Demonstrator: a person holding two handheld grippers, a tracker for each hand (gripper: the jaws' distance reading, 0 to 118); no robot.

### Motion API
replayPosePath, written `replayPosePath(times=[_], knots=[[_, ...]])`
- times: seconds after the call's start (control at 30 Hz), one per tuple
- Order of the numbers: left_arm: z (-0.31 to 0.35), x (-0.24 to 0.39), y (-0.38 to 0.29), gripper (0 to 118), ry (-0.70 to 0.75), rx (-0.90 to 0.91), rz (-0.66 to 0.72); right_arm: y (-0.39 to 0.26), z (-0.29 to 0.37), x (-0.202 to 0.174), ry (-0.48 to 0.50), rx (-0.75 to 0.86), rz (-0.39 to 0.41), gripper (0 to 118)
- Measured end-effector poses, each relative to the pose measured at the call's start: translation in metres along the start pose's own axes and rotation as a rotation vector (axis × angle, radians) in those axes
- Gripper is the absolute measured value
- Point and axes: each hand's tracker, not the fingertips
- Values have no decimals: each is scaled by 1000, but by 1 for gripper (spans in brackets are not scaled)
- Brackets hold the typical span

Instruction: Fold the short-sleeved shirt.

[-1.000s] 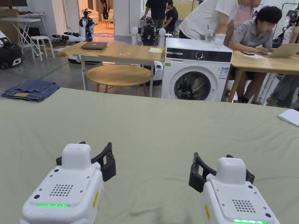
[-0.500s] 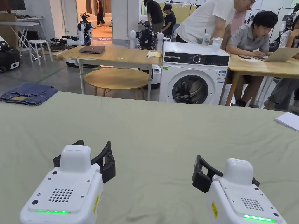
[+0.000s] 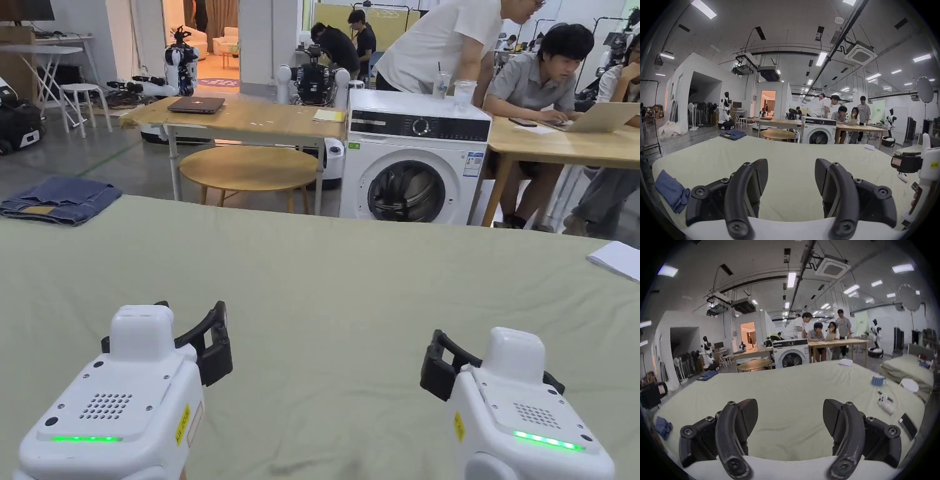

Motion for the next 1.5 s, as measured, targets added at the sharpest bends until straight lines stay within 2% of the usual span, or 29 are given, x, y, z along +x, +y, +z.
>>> replayPosePath(times=[0.1,0.17,0.33,0.5,0.67,1.07,1.5], knots=[[-2,2,0,66,14,8,-10,0,4,-8,-2,26,48,85],[-2,1,1,81,4,11,-7,0,4,-11,19,29,55,85],[1,1,1,82,-23,71,-17,2,8,-14,65,23,50,90],[1,8,3,82,24,73,-83,3,9,-15,92,20,41,91],[0,5,1,82,1,47,-76,1,2,-15,87,10,52,91],[-7,-7,-8,82,13,-23,-61,-3,-5,-4,87,-63,-11,91],[-8,-5,-5,82,9,-36,-62,-3,-5,-9,83,-43,25,91]])
